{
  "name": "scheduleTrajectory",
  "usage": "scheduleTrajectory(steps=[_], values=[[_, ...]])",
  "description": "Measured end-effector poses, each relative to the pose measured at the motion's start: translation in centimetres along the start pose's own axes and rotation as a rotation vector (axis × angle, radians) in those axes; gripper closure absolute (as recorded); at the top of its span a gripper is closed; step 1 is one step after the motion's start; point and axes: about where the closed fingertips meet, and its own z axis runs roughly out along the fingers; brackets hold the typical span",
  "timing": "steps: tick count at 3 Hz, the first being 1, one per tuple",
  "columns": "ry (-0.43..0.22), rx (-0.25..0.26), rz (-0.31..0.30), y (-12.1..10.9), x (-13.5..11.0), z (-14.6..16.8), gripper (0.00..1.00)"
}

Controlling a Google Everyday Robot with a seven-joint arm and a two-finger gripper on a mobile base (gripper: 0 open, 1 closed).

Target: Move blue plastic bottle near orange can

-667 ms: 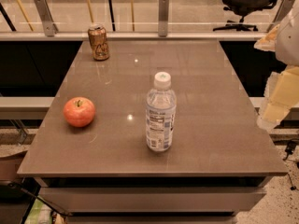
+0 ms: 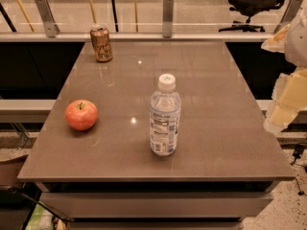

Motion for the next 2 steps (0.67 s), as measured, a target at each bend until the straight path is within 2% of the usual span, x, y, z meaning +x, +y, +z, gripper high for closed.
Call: scheduleTrajectory(steps=[1, 2], values=[[-0.095, 0.001, 0.036, 0.5, 0.6, 0.9, 0.00], [-0.243, -0.006, 0.078, 1.2, 0.5, 2.1, 0.00]])
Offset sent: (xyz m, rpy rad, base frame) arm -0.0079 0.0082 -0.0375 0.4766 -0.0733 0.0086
